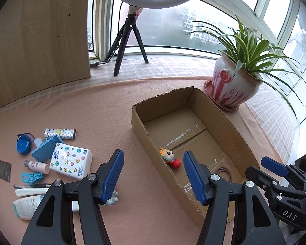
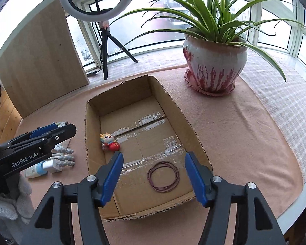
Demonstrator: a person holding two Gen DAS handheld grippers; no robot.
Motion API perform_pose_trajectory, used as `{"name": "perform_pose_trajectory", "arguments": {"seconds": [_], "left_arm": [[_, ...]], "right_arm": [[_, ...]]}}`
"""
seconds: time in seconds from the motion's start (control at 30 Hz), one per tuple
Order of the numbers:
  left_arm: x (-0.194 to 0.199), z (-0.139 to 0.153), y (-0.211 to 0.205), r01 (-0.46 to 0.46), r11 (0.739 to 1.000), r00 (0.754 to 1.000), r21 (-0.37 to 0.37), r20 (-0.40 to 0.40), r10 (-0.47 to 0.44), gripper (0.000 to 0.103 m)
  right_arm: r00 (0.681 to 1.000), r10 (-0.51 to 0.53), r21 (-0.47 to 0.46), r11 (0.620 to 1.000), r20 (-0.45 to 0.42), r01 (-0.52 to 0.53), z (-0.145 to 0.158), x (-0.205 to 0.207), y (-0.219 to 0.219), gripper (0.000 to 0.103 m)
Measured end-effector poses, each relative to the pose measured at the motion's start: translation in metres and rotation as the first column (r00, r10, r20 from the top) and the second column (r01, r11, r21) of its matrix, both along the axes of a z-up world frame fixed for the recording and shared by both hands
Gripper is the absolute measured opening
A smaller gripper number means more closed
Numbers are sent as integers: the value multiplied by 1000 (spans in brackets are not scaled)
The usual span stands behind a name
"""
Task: Organize objects
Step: 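Carry both items into the cardboard box and open both grippers, then grasp the white-and-blue lotion bottle with the left gripper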
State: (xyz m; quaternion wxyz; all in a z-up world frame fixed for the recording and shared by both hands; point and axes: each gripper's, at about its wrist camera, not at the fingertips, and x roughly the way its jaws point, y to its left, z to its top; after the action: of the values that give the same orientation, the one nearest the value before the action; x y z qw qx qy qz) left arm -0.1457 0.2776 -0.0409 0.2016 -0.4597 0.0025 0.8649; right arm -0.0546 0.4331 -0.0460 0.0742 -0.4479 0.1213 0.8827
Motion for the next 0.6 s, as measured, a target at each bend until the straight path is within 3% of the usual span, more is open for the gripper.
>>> {"name": "perform_pose_trajectory", "arguments": {"seconds": [0.3, 0.6], "left_arm": [[0, -11, -96, -139, 990, 989, -38, 37, 140, 64], [-1, -39, -196, -260, 963, 957, -73, 115, 267, 62]], "right_arm": [[999, 53, -36, 998, 12, -53, -2, -4, -31, 59], [995, 93, -47, 995, 33, -92, -4, -4, -77, 59]]}}
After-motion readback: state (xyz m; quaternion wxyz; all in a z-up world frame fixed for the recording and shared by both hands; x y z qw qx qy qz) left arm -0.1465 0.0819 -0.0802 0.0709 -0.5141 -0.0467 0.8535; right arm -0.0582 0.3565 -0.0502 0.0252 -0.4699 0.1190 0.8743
